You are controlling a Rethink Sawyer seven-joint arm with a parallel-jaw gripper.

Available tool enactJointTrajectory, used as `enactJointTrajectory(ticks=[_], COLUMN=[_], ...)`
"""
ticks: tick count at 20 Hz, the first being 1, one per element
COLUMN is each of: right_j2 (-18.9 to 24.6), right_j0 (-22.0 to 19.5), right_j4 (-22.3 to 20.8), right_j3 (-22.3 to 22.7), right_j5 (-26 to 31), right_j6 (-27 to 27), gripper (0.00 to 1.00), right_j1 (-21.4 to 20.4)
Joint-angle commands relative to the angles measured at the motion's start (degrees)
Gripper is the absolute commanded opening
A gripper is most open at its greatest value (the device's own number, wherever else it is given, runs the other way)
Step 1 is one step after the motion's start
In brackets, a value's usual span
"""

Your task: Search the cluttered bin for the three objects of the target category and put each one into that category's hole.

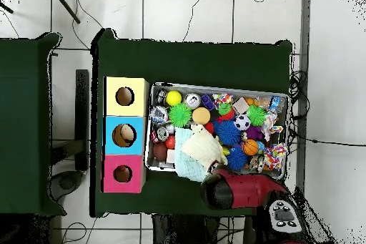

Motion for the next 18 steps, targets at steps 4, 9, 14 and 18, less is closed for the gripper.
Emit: enactJointTrajectory(ticks=[4,9,14,18], right_j2=[13.3,15.6,21.6,23.0], right_j0=[-1.5,0.5,-1.7,-0.9], right_j4=[-5.8,-3.2,0.9,2.9], right_j3=[-3.0,2.0,6.9,9.3], right_j5=[8.3,5.9,5.0,3.2], right_j6=[-11.9,-4.6,-1.0,2.3], gripper=[0.00,0.00,0.00,0.00], right_j1=[-4.2,-4.8,-4.4,-3.6])
